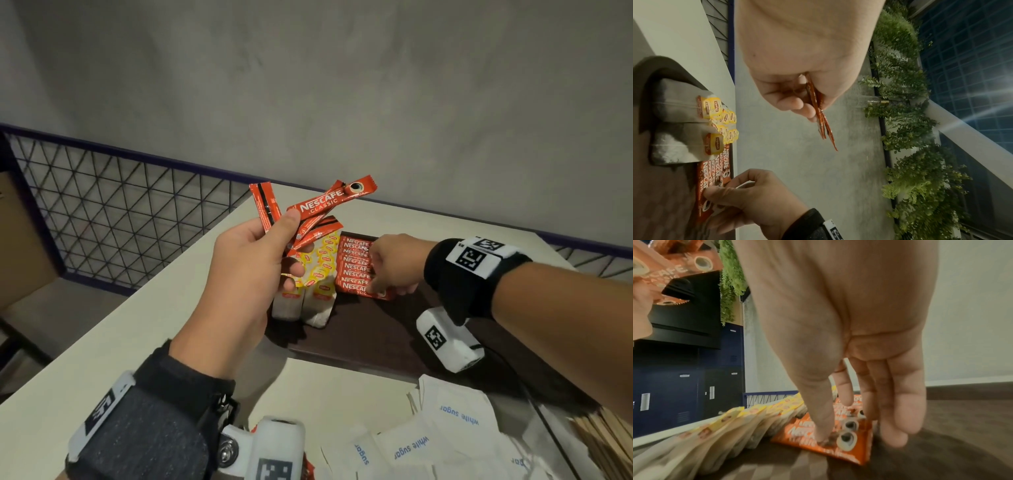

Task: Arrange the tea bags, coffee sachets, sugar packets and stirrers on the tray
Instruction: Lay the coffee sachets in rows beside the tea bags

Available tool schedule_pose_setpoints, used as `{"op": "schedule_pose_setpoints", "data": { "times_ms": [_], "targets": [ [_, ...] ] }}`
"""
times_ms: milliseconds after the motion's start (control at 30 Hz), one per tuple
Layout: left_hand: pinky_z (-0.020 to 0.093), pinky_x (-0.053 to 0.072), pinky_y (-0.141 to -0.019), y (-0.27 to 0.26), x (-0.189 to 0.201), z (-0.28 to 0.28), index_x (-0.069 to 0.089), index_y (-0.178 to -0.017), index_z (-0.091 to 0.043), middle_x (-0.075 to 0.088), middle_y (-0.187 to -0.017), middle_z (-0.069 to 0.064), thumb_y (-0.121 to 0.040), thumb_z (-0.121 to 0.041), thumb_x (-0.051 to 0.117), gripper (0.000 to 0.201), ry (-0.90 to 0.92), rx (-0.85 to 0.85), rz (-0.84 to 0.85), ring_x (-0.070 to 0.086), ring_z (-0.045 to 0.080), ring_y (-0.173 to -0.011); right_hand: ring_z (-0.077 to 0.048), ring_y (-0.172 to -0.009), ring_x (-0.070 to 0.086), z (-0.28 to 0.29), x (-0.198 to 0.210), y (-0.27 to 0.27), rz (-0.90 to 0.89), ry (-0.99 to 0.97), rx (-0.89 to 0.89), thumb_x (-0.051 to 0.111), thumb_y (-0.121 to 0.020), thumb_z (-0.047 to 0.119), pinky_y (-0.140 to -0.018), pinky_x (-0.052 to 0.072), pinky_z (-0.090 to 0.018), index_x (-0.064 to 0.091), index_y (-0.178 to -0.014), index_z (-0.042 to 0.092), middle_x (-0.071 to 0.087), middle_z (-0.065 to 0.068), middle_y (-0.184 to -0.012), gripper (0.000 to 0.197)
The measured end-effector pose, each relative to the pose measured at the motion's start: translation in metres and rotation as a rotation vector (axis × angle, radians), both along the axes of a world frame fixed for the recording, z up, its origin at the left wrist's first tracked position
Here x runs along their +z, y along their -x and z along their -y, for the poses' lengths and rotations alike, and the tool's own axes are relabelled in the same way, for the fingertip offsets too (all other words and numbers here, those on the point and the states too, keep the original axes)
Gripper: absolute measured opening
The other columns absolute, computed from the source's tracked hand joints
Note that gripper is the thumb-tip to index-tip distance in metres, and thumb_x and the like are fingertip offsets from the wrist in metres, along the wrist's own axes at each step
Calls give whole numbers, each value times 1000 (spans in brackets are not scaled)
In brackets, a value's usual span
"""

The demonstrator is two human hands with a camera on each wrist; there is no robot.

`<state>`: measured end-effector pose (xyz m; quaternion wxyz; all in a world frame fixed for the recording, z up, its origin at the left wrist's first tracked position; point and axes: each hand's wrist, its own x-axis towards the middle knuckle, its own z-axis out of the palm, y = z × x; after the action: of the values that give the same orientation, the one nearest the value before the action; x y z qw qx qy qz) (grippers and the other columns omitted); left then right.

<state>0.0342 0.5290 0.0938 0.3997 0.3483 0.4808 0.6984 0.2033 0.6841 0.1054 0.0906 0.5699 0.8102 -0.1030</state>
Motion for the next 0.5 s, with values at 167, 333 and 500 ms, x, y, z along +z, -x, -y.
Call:
{"op": "schedule_pose_setpoints", "data": {
  "times_ms": [167, 333, 500],
  "targets": [
    [22, 43, -44, -1, -4, -2, 74, -94, -14, 75, -77, 3, -99, -37, 66, 25, 40, -2, -85, 59, 9, -49, -19, -76, 69, -6, 40, -17, -405, -7, -8, 68, -96, 29, -61, 54, -29, 69, -99, 15, 75, -6, -91, 15],
    [18, 40, -43, -7, -9, -1, 72, -86, -19, 71, -64, -8, -95, -41, 70, 24, 93, -24, -140, 60, 5, -47, -17, -78, 60, 24, 83, -19, -914, 360, 65, 70, -86, 49, -68, 46, -30, 74, -105, 10, 67, -7, -92, 43],
    [19, 42, -43, -9, -8, 0, 75, -93, -17, 77, -76, -2, -93, -41, 72, 24, 125, -24, -161, 62, 5, -50, -22, -95, 74, 46, 87, -18, -712, 224, 227, 78, -84, 25, -70, 60, -32, 72, -113, 15, 77, -8, -99, 31]
  ]
}}
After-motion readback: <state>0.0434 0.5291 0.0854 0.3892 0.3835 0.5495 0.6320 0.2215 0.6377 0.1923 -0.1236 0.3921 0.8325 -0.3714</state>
